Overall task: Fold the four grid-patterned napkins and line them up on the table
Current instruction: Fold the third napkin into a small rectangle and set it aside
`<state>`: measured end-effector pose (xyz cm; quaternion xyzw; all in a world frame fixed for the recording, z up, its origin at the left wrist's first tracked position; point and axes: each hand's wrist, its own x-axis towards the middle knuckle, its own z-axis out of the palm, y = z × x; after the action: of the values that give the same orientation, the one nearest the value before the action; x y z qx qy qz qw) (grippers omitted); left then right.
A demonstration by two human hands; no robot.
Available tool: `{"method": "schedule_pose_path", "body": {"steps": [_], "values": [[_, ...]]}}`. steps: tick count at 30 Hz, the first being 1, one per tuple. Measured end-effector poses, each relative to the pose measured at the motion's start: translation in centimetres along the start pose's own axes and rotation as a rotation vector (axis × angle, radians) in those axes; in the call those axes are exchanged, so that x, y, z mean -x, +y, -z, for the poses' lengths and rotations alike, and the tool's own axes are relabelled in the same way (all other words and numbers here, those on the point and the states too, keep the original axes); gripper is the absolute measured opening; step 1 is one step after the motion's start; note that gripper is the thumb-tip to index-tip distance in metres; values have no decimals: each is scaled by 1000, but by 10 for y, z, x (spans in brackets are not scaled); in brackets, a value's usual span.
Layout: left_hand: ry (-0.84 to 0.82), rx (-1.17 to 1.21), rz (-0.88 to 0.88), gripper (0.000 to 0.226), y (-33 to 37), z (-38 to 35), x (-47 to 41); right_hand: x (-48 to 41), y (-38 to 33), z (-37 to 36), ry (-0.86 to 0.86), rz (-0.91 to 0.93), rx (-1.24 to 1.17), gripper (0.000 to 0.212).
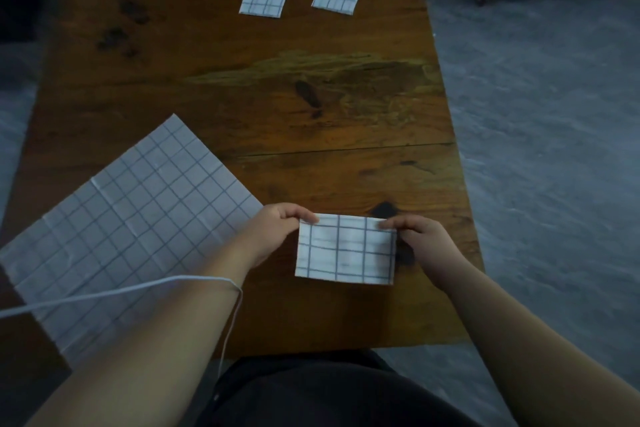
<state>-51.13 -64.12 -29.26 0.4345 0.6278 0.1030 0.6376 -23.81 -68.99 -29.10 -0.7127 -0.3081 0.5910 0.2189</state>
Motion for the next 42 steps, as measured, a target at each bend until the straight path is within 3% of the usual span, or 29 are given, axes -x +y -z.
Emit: {"method": "schedule_pose_path", "body": {"steps": [3, 7, 12, 14, 17, 22, 32, 35, 38, 42], "values": [[-11, -50, 14, 37, -6, -5, -8, -1, 0, -5, 32, -47, 10, 38], [111, -317, -106, 32, -7, -14, -15, -11, 1, -14, 106, 66, 302, 31], [336, -829, -323, 49, -13, -33, -5, -12, 7, -27, 252, 306, 790, 59], [280, -928, -418, 63, -18, -47, -4, -8, 10, -36, 194, 425, 966, 65], [159, -1115, -447, 66, -27, -68, -15, -10, 19, -54, 77, 493, 1132, 67], [107, -1254, -391, 70, -45, -79, -34, -21, 35, -63, -4, 448, 1199, 64], [156, -1196, -349, 71, -60, -43, -27, -17, 52, -32, 197, 284, 1082, 64], [158, -1186, -392, 72, -52, -50, -26, -15, 42, -43, 210, 357, 1079, 65], [113, -1222, -457, 70, -40, -66, -32, -23, 31, -61, 112, 465, 1079, 64], [78, -1250, -443, 69, -41, -69, -39, -33, 33, -66, 38, 466, 1160, 62]]}}
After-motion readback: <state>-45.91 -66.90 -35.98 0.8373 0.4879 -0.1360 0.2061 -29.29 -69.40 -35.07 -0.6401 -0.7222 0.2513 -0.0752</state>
